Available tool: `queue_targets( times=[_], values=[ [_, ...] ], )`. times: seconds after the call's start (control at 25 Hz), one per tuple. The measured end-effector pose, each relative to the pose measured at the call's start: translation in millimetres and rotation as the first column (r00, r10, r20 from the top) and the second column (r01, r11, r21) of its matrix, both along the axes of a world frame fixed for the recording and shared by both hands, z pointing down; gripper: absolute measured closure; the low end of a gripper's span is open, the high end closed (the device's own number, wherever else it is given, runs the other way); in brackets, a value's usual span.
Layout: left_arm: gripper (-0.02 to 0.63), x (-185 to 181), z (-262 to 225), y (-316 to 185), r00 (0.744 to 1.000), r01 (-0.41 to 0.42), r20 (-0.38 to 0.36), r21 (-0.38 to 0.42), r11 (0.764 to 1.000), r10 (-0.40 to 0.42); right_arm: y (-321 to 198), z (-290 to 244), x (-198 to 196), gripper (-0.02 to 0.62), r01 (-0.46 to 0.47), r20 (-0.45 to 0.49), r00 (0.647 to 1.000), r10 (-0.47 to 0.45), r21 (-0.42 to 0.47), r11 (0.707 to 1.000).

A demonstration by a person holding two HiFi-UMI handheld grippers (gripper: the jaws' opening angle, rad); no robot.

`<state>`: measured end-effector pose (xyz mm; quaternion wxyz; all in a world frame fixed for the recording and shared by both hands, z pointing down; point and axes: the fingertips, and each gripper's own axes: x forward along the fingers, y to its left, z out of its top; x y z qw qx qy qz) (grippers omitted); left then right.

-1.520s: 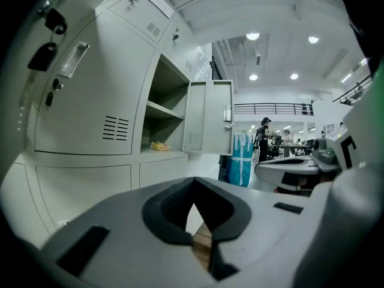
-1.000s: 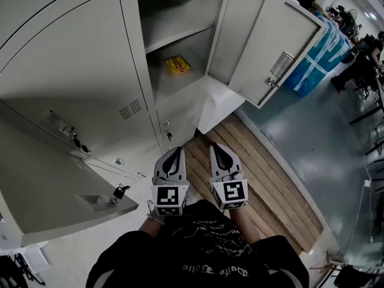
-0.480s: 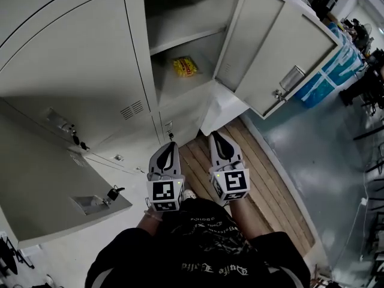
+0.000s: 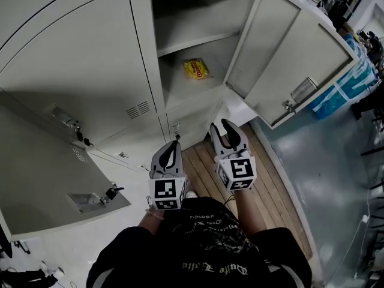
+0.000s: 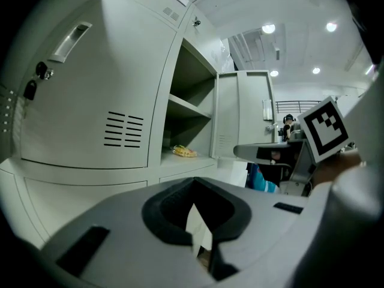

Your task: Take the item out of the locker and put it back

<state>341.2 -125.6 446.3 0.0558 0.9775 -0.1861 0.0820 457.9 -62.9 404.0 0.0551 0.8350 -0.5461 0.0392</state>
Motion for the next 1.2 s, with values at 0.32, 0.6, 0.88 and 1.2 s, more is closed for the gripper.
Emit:
queue_targets(
  times=[0.32,0.6,0.88,1.2],
  values=[
    [0.6,-0.3,-2.3,-12.6,0.999,0.05,0.006,0.008,0.999,-0.05,-38.9,-13.3,23.2,0.434,0.076,-0.044,0.996,-0.077,-0.017,0.997],
    [0.6,-5.7,-0.5,-24.9,0.994,0.107,0.02,0.008,0.994,-0.107,-76.7,-17.5,40.8,0.426,0.123,-0.043,0.991,-0.125,-0.059,0.991],
    [0.6,-11.4,8.0,-30.7,0.986,0.165,0.033,-0.018,0.986,-0.165,-118.9,-11.8,53.4,0.42,0.172,-0.109,0.976,-0.19,-0.159,0.972],
    [0.6,-14.5,12.2,-39.3,0.98,0.188,0.058,0.015,0.982,-0.189,-155.5,8.5,67.9,0.416,0.176,-0.165,0.959,-0.229,-0.281,0.943]
  ],
)
